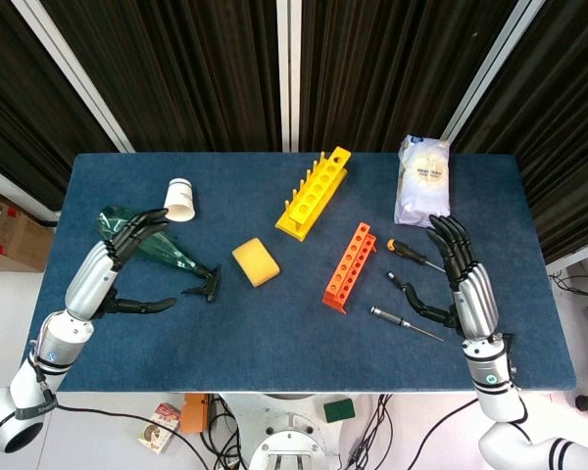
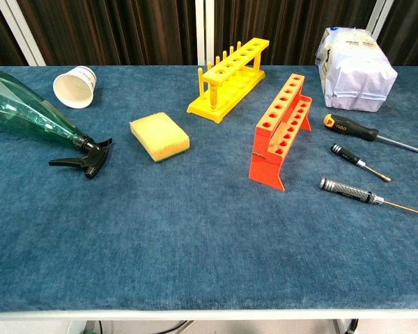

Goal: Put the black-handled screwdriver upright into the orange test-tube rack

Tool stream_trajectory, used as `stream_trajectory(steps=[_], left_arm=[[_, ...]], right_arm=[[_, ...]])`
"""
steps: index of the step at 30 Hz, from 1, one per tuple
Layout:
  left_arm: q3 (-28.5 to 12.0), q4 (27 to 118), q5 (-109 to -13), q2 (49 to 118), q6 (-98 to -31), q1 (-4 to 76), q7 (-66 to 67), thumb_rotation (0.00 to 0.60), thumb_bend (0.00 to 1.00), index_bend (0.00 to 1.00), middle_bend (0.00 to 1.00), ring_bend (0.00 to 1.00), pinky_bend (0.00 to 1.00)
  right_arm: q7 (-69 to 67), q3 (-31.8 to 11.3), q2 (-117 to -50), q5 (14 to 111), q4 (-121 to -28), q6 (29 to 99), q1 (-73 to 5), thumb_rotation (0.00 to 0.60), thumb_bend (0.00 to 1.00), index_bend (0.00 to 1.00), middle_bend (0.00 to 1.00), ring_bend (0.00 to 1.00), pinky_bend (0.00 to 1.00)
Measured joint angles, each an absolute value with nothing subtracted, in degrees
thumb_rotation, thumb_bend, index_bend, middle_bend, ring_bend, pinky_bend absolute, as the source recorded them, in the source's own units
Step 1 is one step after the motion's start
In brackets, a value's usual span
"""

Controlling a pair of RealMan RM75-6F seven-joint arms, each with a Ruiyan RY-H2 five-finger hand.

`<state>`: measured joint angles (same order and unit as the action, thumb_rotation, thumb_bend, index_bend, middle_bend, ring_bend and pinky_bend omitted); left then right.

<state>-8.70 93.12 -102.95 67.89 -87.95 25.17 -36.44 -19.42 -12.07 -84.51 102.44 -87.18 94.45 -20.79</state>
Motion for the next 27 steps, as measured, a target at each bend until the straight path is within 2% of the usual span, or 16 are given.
stream_trajectory(steps=[5,18,27], left_arm=[[-8.2,94.7,-102.4,67.9,-86.6,26.4,-34.9,0.600,0.06,0.12,0.08,0.08,0.22],[-6.2,95.4,-103.1,67.0,-88.2,25.6,-32.4,0.600,0.06,0.12,0.08,0.08,0.22],[-3.4,96.9,-103.5,63.9,-89.7,21.1,-17.7,0.600,0.06,0.13,0.08,0.06,0.20]], right_arm=[[-20.5,-11.5,-84.8,101.7,-86.1,93.6,-21.7,0.600,0.40,0.00,0.00,0.00,0.00],[-20.4,-9.5,-83.2,101.1,-86.3,94.7,-20.8,0.600,0.40,0.00,0.00,0.00,0.00],[-10.6,-6.1,-77.1,100.5,-92.1,93.1,-17.8,0.600,0.39,0.03,0.00,0.00,0.00]])
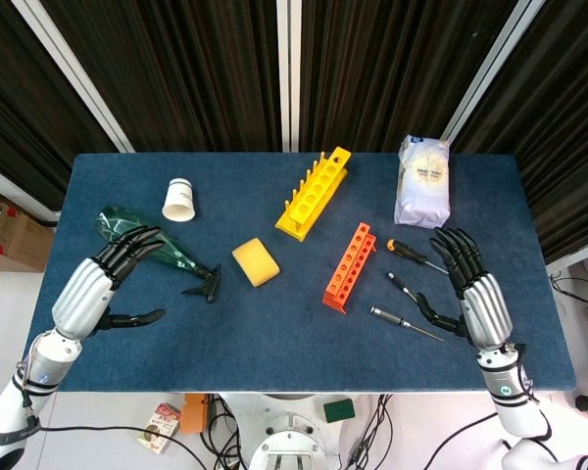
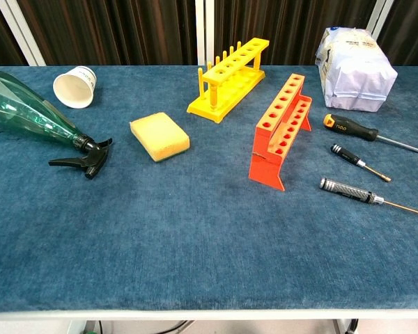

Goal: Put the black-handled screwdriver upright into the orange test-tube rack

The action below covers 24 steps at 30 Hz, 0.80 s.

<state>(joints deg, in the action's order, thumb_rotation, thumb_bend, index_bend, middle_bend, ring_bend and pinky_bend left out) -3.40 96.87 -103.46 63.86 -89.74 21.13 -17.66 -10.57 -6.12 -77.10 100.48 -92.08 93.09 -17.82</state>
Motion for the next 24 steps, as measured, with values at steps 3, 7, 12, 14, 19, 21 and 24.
stream_trajectory(steps=[3,7,12,14,19,21,24], left_arm=[[-2.0,97.7,-102.8,62.6,-90.0,18.6,-10.1,0.600,0.06,0.13,0.08,0.05,0.19],[0.9,98.7,-100.4,61.1,-89.8,14.1,-2.7,0.600,0.06,0.13,0.07,0.05,0.18],[2.7,98.1,-97.2,61.1,-91.5,9.3,0.1,0.600,0.07,0.13,0.07,0.05,0.18],[2.9,97.2,-96.4,62.0,-92.6,7.9,0.9,0.600,0.07,0.13,0.07,0.05,0.18],[3.5,95.9,-96.1,63.1,-93.4,6.1,0.8,0.600,0.07,0.13,0.09,0.05,0.18],[3.6,95.5,-96.3,63.2,-93.4,6.0,0.4,0.600,0.07,0.13,0.09,0.05,0.18],[3.7,95.5,-96.6,62.8,-93.0,5.8,0.1,0.600,0.07,0.13,0.09,0.05,0.18]], right_arm=[[-4.7,-4.3,-74.5,99.6,-94.9,91.7,-16.2,0.600,0.38,0.06,0.00,0.00,0.00],[3.4,-1.8,-71.7,97.0,-98.8,88.6,-14.2,0.600,0.38,0.11,0.00,0.00,0.00],[11.2,0.5,-70.4,90.9,-102.4,82.7,-12.5,0.600,0.38,0.15,0.00,0.00,0.00],[12.1,0.7,-70.7,88.8,-103.0,80.8,-12.3,0.600,0.38,0.17,0.00,0.00,0.00],[13.8,0.3,-72.3,84.6,-104.0,77.1,-12.8,0.600,0.38,0.23,0.00,0.00,0.00],[14.7,-0.2,-73.0,82.7,-104.3,76.0,-13.0,0.600,0.38,0.26,0.00,0.00,0.00],[16.3,-0.9,-74.2,79.3,-104.6,74.3,-13.6,0.600,0.38,0.30,0.00,0.00,0.00]])
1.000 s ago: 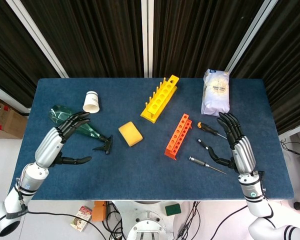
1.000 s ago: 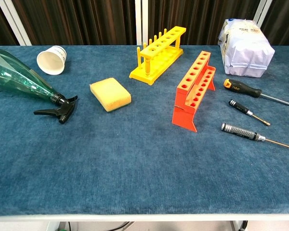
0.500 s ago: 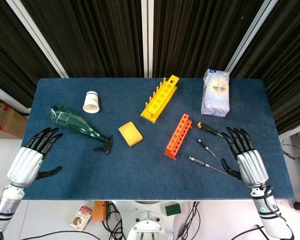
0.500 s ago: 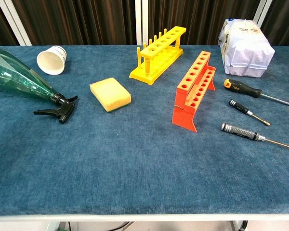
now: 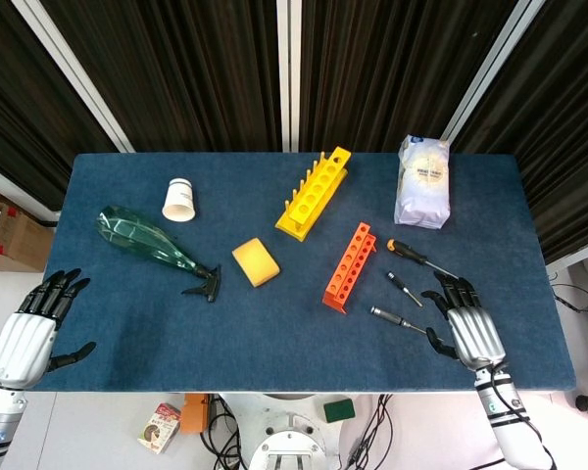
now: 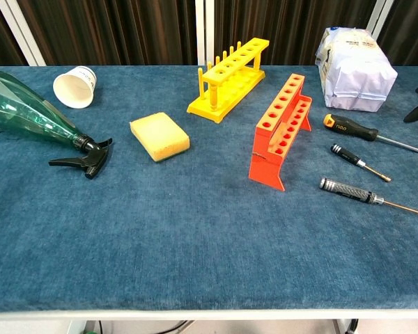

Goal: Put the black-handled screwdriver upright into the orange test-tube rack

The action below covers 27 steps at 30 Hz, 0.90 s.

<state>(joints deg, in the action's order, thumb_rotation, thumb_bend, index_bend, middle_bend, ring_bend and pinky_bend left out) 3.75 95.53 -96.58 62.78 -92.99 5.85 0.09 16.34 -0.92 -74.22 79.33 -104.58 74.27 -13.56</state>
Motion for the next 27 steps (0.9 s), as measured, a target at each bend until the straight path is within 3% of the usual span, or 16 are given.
stream_trajectory(steps=[4,12,27], left_arm=[[3.6,95.5,-96.7,62.4,-92.8,5.6,-0.7,0.600,0.07,0.13,0.09,0.05,0.18],[3.2,95.3,-96.6,61.9,-91.5,5.9,-1.9,0.600,0.07,0.13,0.09,0.05,0.18],[2.7,95.1,-96.6,61.5,-90.2,6.0,-3.0,0.600,0.07,0.13,0.09,0.05,0.18]], right_arm=[[19.4,-2.0,-76.8,75.4,-104.5,72.4,-14.5,0.600,0.38,0.32,0.01,0.00,0.00],[27.0,-3.8,-81.5,69.0,-103.1,70.4,-16.6,0.600,0.38,0.37,0.13,0.00,0.00],[33.8,-5.5,-87.1,61.0,-99.9,68.0,-20.4,0.600,0.38,0.38,0.11,0.00,0.00]])
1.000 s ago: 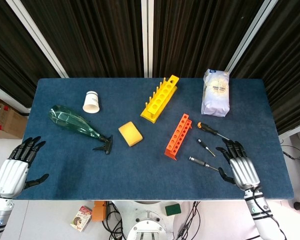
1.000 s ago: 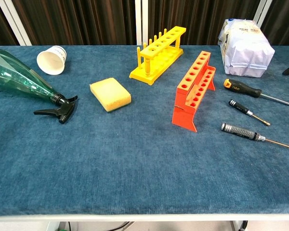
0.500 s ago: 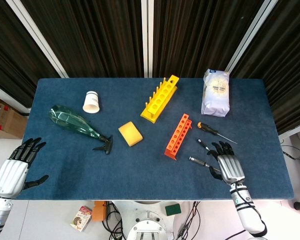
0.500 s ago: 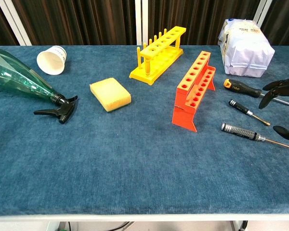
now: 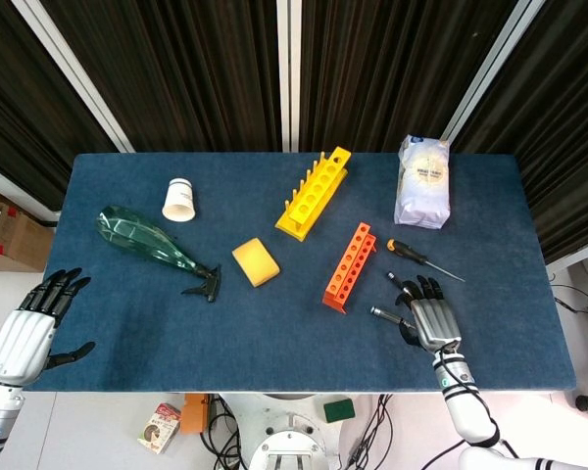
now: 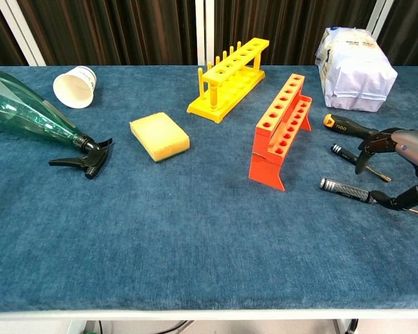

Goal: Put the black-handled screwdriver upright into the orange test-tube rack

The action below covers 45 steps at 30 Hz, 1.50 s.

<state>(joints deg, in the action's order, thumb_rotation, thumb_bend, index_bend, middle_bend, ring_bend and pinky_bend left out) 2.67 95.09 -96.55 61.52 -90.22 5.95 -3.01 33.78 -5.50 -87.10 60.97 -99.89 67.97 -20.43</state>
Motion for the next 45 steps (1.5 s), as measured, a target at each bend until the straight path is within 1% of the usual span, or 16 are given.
stream_trajectory(steps=[15,19,22,26,31,35,38,40,45], left_arm=[[2.3,94.6,-96.6,61.2,-90.3,5.6,-4.5,0.600,0.07,0.13,0.09,0.05,0.18],[2.3,94.5,-96.7,61.1,-90.3,5.6,-4.8,0.600,0.07,0.13,0.09,0.05,0.18],[2.2,94.4,-96.8,61.1,-90.2,5.6,-4.9,0.600,0.07,0.13,0.09,0.05,0.18],[2.3,94.6,-96.9,61.1,-90.0,5.6,-4.7,0.600,0.07,0.13,0.09,0.05,0.18],[2.3,94.7,-97.0,61.2,-89.5,5.7,-4.3,0.600,0.07,0.13,0.09,0.05,0.18],[2.3,94.8,-97.0,61.2,-89.2,5.8,-4.1,0.600,0.07,0.13,0.09,0.05,0.18],[2.3,94.9,-96.9,61.2,-89.0,5.8,-4.0,0.600,0.07,0.13,0.09,0.05,0.18],[2.2,94.9,-96.8,61.3,-88.7,5.9,-3.9,0.600,0.07,0.13,0.09,0.05,0.18],[2.2,95.0,-96.7,61.4,-88.4,6.0,-3.6,0.600,0.07,0.13,0.09,0.05,0.18]], right_arm=[[38.0,-5.2,-90.5,57.3,-98.7,68.0,-22.8,0.600,0.39,0.39,0.09,0.00,0.00],[38.1,-5.2,-91.0,57.4,-98.6,68.6,-23.1,0.600,0.42,0.45,0.10,0.00,0.00],[38.2,-5.0,-91.4,57.5,-98.5,69.2,-23.1,0.600,0.47,0.52,0.10,0.00,0.00],[38.5,-4.8,-91.4,57.7,-98.8,70.1,-23.1,0.600,0.52,0.58,0.12,0.00,0.00],[37.4,-4.7,-89.9,59.1,-101.2,71.1,-22.7,0.600,0.53,0.60,0.12,0.00,0.00],[34.4,-4.7,-87.7,62.5,-104.2,72.2,-22.2,0.600,0.52,0.62,0.13,0.00,0.00],[30.6,-5.1,-86.1,66.3,-106.6,73.2,-21.8,0.600,0.48,0.63,0.14,0.00,0.00],[26.9,-5.7,-85.4,69.0,-107.6,73.9,-21.7,0.600,0.47,0.65,0.15,0.00,0.00],[13.8,-8.4,-85.0,74.2,-108.3,75.2,-21.8,0.600,0.47,0.69,0.17,0.00,0.00]])
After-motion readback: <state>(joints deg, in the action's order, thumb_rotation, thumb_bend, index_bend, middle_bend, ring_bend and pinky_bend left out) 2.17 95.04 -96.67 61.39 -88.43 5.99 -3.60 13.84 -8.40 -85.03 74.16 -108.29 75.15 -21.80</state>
